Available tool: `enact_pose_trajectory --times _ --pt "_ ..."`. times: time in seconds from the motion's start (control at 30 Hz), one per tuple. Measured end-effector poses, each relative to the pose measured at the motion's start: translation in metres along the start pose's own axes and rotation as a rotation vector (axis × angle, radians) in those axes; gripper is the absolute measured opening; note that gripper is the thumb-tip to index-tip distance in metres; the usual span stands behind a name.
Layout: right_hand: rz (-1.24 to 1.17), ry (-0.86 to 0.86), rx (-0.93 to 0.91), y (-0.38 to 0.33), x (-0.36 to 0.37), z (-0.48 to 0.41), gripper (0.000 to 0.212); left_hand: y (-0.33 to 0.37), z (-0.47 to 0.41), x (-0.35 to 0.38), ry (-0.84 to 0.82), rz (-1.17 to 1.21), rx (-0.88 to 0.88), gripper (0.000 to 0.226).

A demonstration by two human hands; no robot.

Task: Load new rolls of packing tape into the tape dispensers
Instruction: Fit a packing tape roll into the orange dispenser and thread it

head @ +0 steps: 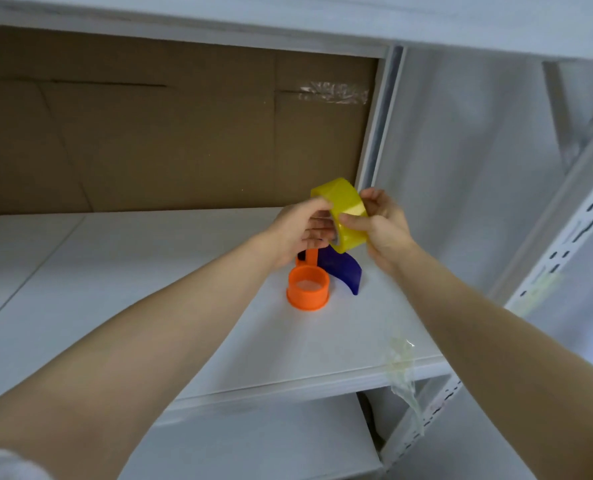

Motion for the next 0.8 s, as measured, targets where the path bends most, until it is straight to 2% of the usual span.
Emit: enact_pose_trajectory --times 0.1,0.27,0.37,0.47,0.6,0.8 --pt "-0.023 -0.073 0.002 0.006 0.016 0.000 0.051 0.006 0.003 -0.001 0.021 -0.024 0.097 0.028" --pt "0.165 -0.152 0.060 0.006 0.024 -0.002 0.042 0.004 0.008 -0.012 0.089 -0.140 0.179 0.035" --pt "0.415 -0.127 0.003 -0.006 0.026 -0.005 0.053 0.001 0.012 -0.015 0.073 -0.203 0.172 0.036" --pt "0.684 -0.200 -0.085 -0.018 0.035 -0.005 0.060 -0.001 0.014 -0.019 0.071 -0.275 0.160 0.038" --pt "0.853 -0.250 -0.170 -0.021 0.040 -0.003 0.044 -0.003 0.014 -0.022 0.087 -0.333 0.139 0.035" --pt "0.929 -0.231 -0.369 -0.027 0.044 0.002 0.018 -0.005 0.013 -0.024 0.119 -0.399 0.094 0.038"
Point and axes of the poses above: each hand's wrist, its own z-axis away from the middle knuckle, its own x-axis out of the palm, y = z × x, the point moved 8 cm from there along -z, towards the middle knuckle, and after that the axes turned 9 degrees about -y, right-handed, at the moved point
